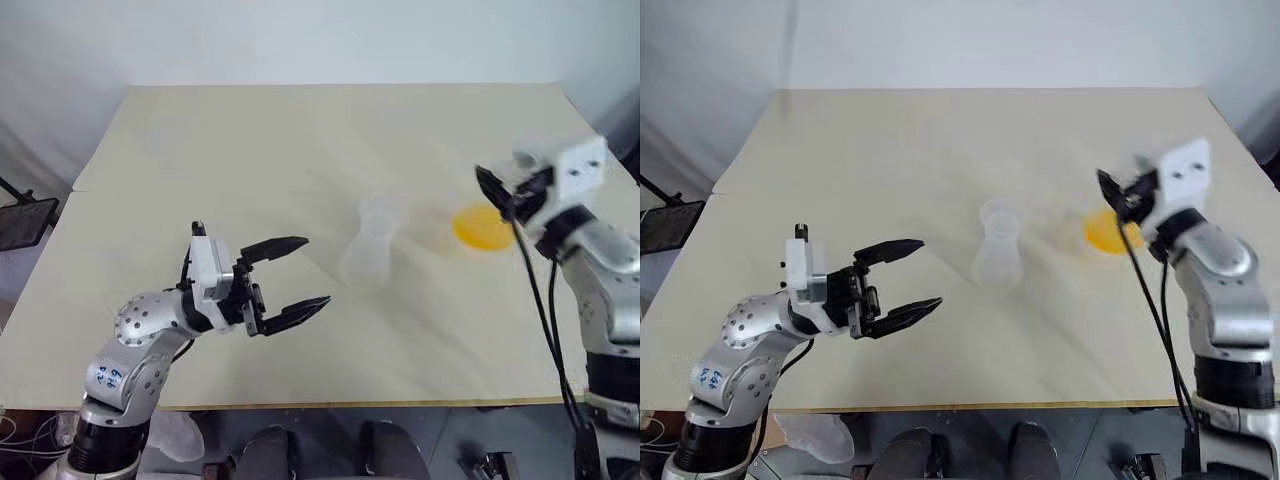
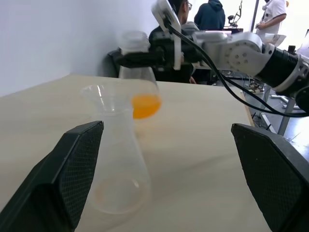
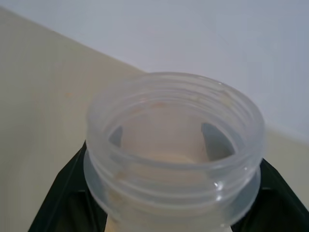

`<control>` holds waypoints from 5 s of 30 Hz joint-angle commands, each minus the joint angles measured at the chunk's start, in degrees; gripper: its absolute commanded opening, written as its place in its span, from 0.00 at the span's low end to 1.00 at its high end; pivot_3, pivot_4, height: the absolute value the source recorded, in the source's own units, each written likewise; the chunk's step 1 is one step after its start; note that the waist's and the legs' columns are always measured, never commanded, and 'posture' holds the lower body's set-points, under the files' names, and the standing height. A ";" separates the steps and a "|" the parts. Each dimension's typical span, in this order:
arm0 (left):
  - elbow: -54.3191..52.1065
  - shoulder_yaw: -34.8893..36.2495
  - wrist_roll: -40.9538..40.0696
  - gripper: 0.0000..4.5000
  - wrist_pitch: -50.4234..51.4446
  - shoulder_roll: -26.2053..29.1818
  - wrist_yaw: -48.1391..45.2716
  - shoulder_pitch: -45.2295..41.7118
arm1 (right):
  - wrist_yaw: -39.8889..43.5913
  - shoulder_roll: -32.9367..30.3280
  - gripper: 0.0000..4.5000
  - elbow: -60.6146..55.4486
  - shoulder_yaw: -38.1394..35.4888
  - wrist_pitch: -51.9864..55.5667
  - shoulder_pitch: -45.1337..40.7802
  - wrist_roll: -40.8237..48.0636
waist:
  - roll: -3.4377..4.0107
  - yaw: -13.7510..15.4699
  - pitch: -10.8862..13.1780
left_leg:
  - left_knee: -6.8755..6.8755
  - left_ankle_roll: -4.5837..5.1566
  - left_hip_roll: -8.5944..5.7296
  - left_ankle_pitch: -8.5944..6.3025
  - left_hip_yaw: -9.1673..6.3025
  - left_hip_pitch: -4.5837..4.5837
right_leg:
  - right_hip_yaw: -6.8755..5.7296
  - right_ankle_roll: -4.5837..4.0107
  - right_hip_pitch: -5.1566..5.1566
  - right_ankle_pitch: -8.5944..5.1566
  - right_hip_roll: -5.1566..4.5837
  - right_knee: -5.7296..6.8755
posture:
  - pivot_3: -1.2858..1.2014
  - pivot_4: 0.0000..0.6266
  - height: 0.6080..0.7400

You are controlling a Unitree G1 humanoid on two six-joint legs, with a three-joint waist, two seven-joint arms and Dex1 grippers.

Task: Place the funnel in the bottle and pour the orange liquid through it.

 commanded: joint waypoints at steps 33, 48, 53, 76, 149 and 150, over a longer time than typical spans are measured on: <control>5.76 -5.19 9.32 1.00 -4.45 -4.98 1.29 -2.89 | -10.67 -0.91 0.55 5.90 13.64 -40.10 -4.36 -47.35 | -0.12 -0.04 0.07 | 0.03 0.00 -0.01 0.00 -0.24 -0.21 | -0.31 0.03 0.03 0.01 -0.06 -0.15 | 0.52 0.24 1.00; 8.07 -4.81 9.37 1.00 -5.88 -7.23 1.53 -4.40 | -14.79 -1.70 0.55 4.77 13.14 -41.21 -4.39 -55.59 | -0.12 -0.10 0.07 | 0.03 0.00 -0.01 0.00 -0.25 -0.21 | -0.32 0.03 0.04 0.01 -0.06 -0.14 | 0.52 0.24 1.00; 9.06 -4.68 9.57 1.00 -6.86 -7.22 0.96 -4.91 | -15.95 -1.51 0.55 4.47 12.85 -40.78 -4.43 -57.22 | -0.12 -0.15 0.07 | 0.03 0.00 0.00 0.00 -0.25 -0.21 | -0.33 0.03 0.04 0.01 -0.06 -0.14 | 0.52 0.24 1.00; 10.98 -5.48 9.69 1.00 -8.54 -9.22 0.90 -6.15 | -19.32 -3.86 0.55 4.81 12.77 -42.91 -3.38 -60.50 | -0.12 -0.16 0.07 | 0.03 0.00 0.00 0.00 -0.25 -0.21 | -0.32 0.03 0.04 0.01 -0.06 -0.14 | 0.52 0.24 1.00; 12.14 -6.72 11.43 1.00 -11.60 -12.93 2.76 -5.69 | -23.97 -6.60 0.55 7.56 12.97 -46.95 -7.81 -64.57 | -0.12 -0.13 0.07 | 0.03 0.00 0.01 0.00 -0.25 -0.21 | -0.33 0.03 0.04 0.01 -0.06 -0.14 | 0.52 0.24 1.00; 12.08 -6.71 11.43 1.00 -11.59 -12.92 2.80 -5.65 | -24.01 -6.62 0.55 7.60 12.97 -46.99 -7.86 -64.58 | -0.13 -0.13 0.07 | 0.03 0.00 0.01 0.00 -0.25 -0.21 | -0.33 0.03 0.04 0.01 -0.06 -0.14 | 0.52 0.24 1.00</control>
